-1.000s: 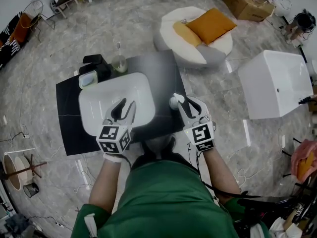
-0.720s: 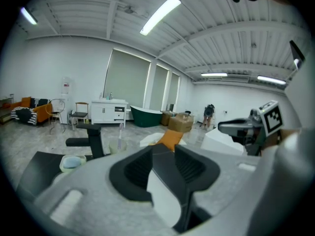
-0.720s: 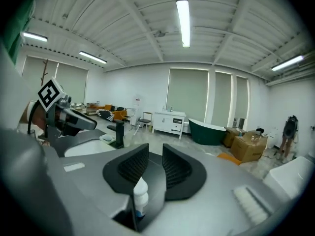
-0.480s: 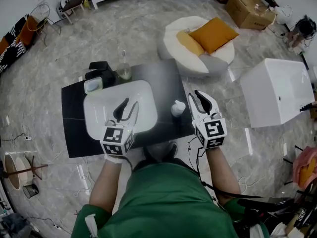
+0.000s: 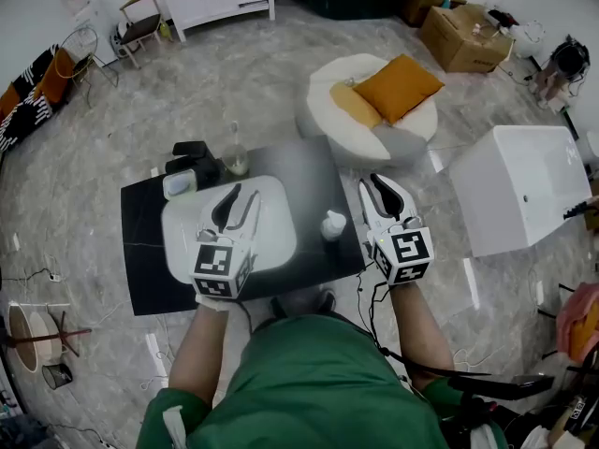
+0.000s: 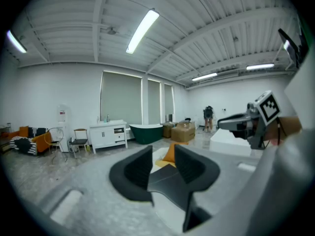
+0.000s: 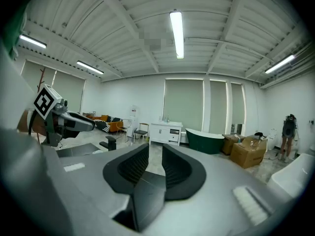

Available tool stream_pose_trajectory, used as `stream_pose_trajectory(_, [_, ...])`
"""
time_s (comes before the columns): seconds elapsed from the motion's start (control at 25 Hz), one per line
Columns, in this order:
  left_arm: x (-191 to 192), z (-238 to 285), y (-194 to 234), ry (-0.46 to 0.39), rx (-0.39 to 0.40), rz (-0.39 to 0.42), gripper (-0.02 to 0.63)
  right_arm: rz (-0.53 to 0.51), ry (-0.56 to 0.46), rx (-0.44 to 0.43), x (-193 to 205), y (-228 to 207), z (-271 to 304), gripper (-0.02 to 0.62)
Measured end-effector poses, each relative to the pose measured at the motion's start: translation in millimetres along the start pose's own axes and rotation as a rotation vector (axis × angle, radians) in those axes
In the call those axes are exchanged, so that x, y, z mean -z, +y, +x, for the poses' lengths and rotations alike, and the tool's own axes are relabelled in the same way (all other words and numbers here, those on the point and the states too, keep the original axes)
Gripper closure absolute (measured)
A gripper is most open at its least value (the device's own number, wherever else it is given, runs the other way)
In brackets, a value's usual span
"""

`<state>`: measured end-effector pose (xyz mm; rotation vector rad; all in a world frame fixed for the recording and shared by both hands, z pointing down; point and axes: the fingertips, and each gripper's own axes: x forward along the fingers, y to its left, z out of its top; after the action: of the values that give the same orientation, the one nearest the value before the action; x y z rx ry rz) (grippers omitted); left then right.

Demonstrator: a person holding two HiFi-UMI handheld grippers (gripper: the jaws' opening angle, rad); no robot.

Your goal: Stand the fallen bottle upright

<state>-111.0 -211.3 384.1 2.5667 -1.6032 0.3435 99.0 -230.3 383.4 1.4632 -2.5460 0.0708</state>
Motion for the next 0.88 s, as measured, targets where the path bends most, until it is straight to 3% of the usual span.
stream_pose_trajectory(0.24, [-22.3,-0.2,4.0,-0.052,0.001,0.020,0.471,-0.001,-0.048,0.041,-20.5,-12.1,-2.6,0.517])
stream_pose_trajectory(0.52, [-40.4,0.6,9.3,-0.092,-0.001,0.029,0.476,0.087,-0.145,0.145,-44.2,-39.4,-15.3,0.534])
stream_pose_trajectory(0.88, [-47.2,2.9,8.0,-0.102,0.003,0.035,0.477,0.081,-0.200,0.131,-57.2,-44.2,-21.2,0.535])
